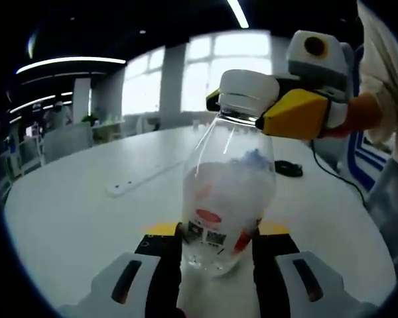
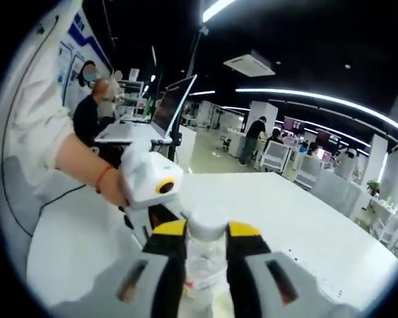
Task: Arrange the tabletop items into an orderly group along one side of the table until the central work area is clear of visible clutter.
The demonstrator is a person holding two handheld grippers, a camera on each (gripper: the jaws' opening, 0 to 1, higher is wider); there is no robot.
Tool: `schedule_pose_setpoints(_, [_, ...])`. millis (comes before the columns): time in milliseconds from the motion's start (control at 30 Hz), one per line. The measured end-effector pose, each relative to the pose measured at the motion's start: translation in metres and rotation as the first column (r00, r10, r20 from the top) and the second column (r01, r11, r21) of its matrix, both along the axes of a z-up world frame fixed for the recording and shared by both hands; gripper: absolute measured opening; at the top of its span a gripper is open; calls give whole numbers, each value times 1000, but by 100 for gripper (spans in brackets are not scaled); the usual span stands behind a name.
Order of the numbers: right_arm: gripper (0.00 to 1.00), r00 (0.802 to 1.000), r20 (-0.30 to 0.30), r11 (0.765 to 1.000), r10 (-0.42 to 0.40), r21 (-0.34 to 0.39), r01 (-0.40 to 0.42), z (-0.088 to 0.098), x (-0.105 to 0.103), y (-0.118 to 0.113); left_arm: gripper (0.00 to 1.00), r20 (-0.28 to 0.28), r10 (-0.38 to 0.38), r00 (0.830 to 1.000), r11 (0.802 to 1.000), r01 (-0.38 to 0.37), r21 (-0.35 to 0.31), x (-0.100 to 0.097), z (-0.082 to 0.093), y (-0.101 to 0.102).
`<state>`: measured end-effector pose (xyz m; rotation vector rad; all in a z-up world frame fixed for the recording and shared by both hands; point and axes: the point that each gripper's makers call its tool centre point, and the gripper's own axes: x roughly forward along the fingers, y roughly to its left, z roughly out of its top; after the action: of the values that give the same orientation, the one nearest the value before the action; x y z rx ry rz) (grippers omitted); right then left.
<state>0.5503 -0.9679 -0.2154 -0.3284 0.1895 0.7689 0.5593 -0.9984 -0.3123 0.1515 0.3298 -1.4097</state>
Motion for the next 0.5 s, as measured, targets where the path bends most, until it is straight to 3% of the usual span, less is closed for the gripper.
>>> schedule_pose_setpoints(133, [19,1000,4,1000,-11,-15,11,0,1,-3,38,16,1,1000,1000,-1,1,3,0,-5])
schedule_pose_setpoints(500, [20,1000,-12,999,-17,-40,17,-1,5,-2,46,-16,21,1000,1000,-21,21,4,-6,-1])
